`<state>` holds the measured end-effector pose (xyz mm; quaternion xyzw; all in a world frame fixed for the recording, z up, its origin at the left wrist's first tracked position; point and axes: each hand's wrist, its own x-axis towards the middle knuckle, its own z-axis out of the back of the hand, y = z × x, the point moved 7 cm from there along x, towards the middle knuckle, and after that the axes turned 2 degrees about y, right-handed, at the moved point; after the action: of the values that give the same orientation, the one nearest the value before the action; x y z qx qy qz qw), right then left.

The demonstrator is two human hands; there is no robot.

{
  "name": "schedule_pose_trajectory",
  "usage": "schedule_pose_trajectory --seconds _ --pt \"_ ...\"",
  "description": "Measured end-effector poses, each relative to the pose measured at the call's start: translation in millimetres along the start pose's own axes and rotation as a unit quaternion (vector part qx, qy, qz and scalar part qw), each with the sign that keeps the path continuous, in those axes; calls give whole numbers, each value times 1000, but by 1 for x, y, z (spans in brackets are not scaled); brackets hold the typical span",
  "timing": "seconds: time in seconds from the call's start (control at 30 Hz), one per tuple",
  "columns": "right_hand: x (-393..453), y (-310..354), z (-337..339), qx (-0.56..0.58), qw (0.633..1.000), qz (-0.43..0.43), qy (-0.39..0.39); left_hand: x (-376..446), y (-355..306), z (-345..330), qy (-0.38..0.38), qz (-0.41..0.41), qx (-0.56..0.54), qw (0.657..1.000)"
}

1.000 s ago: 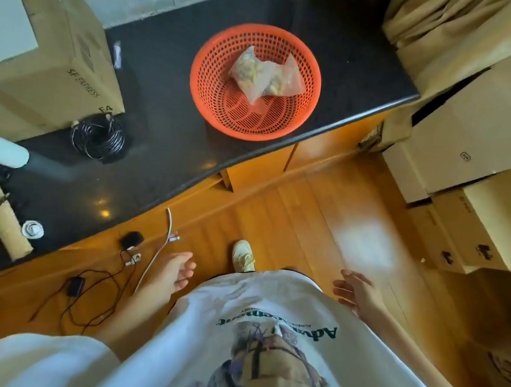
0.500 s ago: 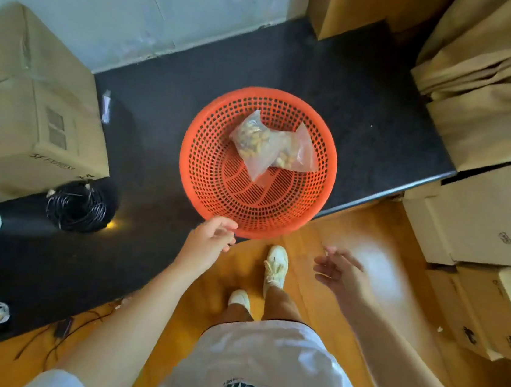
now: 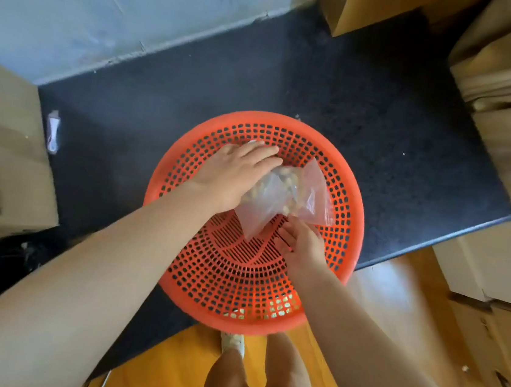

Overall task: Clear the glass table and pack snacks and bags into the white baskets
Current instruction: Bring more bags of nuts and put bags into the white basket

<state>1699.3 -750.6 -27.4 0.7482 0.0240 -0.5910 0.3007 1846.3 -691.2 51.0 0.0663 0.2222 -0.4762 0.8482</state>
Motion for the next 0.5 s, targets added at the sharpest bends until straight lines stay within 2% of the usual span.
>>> schedule_pose_trajectory --seconds 0.1,0.2,0.27,0.4,0.5 --pt "11 -7 -1 3 1000 7 -15 19 4 -10 75 -55 73 993" --pt "18 -14 0 18 999 7 -32 31 10 -19 126 -72 104 984" --pt "22 -15 1 29 998 24 -53 39 11 -17 116 -86 116 983" --pt "26 -13 3 41 993 49 -94 41 13 -10 38 -104 172 979" --pt "26 -5 -1 50 992 75 -88 28 16 -13 24 -93 186 978"
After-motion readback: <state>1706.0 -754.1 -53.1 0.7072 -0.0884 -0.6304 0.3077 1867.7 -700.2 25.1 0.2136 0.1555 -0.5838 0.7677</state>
